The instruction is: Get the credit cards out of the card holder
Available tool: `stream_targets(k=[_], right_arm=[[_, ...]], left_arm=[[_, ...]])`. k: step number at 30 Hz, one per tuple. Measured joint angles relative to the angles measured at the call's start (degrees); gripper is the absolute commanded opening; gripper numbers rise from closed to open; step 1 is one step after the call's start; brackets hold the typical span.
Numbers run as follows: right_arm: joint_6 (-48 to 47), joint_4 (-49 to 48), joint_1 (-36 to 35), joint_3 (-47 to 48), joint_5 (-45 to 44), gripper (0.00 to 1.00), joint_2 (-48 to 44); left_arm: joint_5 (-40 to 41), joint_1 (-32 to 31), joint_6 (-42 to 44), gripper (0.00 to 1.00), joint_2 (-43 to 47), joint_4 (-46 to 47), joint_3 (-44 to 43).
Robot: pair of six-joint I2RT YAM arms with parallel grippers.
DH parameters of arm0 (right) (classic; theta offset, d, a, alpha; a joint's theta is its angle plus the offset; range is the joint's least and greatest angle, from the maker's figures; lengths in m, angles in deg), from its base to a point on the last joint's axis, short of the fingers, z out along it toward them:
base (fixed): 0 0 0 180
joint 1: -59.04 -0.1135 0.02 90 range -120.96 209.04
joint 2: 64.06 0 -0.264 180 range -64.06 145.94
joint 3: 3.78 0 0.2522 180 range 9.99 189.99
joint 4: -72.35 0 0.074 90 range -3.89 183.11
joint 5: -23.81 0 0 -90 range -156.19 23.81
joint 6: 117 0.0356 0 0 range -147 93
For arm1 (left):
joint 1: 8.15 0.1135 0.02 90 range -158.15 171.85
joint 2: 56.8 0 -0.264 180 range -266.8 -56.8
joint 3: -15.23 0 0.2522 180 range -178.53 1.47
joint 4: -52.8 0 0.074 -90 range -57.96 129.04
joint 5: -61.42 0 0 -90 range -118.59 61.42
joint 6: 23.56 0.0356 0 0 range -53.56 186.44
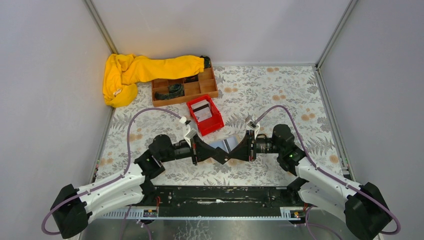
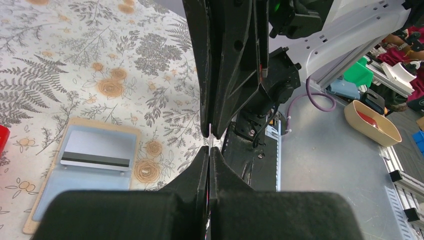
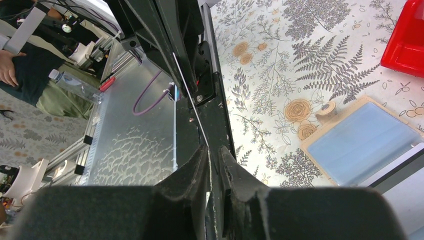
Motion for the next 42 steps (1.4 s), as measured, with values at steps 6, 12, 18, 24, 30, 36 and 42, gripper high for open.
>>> stream_targets(k=[6, 12, 18, 24, 30, 36, 42], right_arm=[[0.28, -1.57, 0.00, 0.00, 0.24, 0.00, 0.57], [0.26, -1.95, 0.00, 0.00, 0.00, 0.00, 0.57], [-4.13, 2.89, -0.02, 2.01, -1.07, 0.00, 0.76], [-16.65, 17.33, 0.00, 15.10, -6.19, 0.00, 6.69], [-33.35, 33.55, 0.00, 33.18, -8.15, 0.00, 20.65], [-48.72, 48.09, 0.04, 52.46, -13.49, 0.00, 38.80], [-56.92, 56.78, 0.17, 70.18, -17.59, 0.00, 54.47]], left_arm=[[0.13, 0.57, -0.11, 0.00, 1.14, -0.09, 0.00], [0.35, 0.74, -0.31, 0.01, 0.87, 0.00, 0.02], [4.42, 0.87, -0.66, 0.68, 2.21, -0.24, 0.76], [16.55, 0.87, -3.80, 0.90, 12.26, 0.04, 6.56], [26.56, 0.87, -6.25, 0.91, 20.04, -0.46, 9.81], [31.28, 0.87, -8.11, 0.91, 24.96, -2.91, 11.54], [34.40, 0.87, -8.33, 0.90, 29.90, -8.98, 11.54]])
